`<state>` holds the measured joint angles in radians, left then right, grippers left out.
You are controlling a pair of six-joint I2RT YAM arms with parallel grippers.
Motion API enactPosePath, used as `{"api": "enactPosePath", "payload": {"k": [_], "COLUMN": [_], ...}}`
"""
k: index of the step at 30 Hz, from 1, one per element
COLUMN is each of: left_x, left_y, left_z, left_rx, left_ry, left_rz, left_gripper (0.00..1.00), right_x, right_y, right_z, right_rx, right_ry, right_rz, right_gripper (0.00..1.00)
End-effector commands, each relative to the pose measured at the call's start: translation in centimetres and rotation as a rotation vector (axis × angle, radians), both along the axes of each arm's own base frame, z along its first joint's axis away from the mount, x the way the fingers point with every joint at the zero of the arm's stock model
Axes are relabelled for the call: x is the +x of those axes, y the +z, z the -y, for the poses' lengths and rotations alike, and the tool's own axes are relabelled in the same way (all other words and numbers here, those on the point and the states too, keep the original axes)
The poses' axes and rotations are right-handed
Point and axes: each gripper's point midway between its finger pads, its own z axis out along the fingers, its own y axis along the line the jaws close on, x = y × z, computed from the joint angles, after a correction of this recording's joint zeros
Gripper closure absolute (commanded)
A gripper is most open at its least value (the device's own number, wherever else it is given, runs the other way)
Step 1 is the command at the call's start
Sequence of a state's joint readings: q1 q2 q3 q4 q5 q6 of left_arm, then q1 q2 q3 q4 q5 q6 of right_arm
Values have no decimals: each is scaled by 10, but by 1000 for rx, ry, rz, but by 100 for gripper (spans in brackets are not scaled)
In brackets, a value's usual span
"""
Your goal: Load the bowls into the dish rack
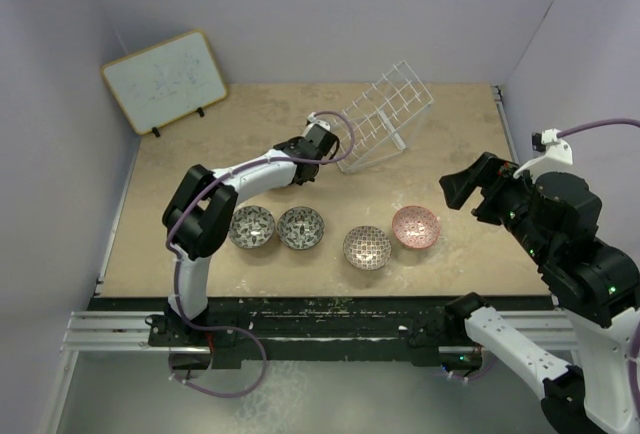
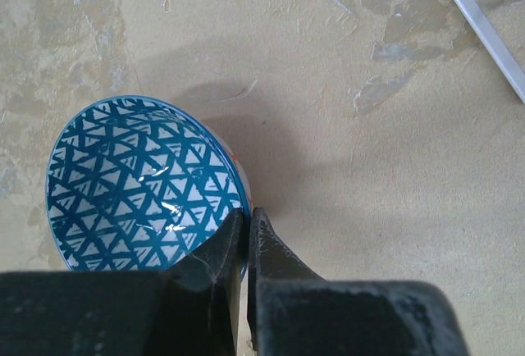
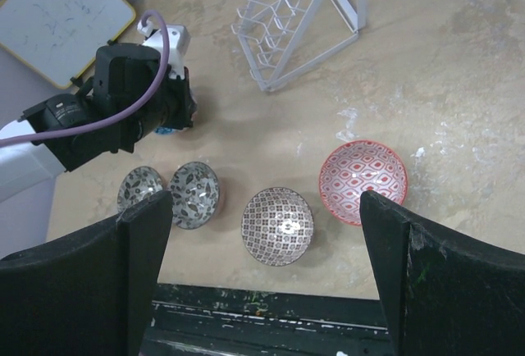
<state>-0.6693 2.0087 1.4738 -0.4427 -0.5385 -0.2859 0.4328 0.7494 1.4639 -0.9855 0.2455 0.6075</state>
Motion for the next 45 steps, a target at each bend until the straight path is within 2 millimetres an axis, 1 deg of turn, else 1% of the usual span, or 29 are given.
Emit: {"api": "enactPosePath", "payload": {"k": [1,3,5,6,8,11,13,16,20,22,25,26,30,36,40,45], "left_x": [1,-1,-1,0,1,3,5,3,2,4,3,1,1,-1,1,5], "left_y": [0,-3,-1,3,17,53,80,117,149,160,178,180,204,234,244,240], "left_z": [-3,-3,-2,-1,4,17,29,41,52,53,55,55,55,56,59,64], "left_rx": [19,18,8,-1,-42,-159,-263,-420,-591,-659,-806,-858,-1064,-1324,-1461,-1589], "left_ry": [2,-4,-16,-22,-39,-67,-88,-103,-111,-99,-95,-89,-75,-100,-124,-145], "left_rz": [11,6,17,27,56,132,190,265,325,346,371,375,415,502,562,602], "left_gripper": [99,100,100,100,100,100,100,100,100,100,100,100,100,100,100,100], "right_x": [-1,-2,-3,-4,-5,-5,-6,-8,-12,-13,-14,-14,-14,-15,-18,-25], "right_y": [7,7,8,8,8,10,10,12,13,14,14,15,17,11,10,13], "right_z": [3,3,4,4,5,7,8,10,12,12,13,13,13,14,19,26], "right_rx": [21,22,24,22,22,21,19,18,21,23,25,25,22,11,4,-8], "right_ry": [-18,-18,-20,-21,-25,-30,-32,-39,-45,-46,-46,-45,-47,-48,-68,-88], "right_rz": [27,27,28,27,27,27,25,25,27,26,26,25,25,4,-6,-13], "right_gripper": [2,2,3,3,3,3,3,3,3,3,3,3,3,3,3,3]}}
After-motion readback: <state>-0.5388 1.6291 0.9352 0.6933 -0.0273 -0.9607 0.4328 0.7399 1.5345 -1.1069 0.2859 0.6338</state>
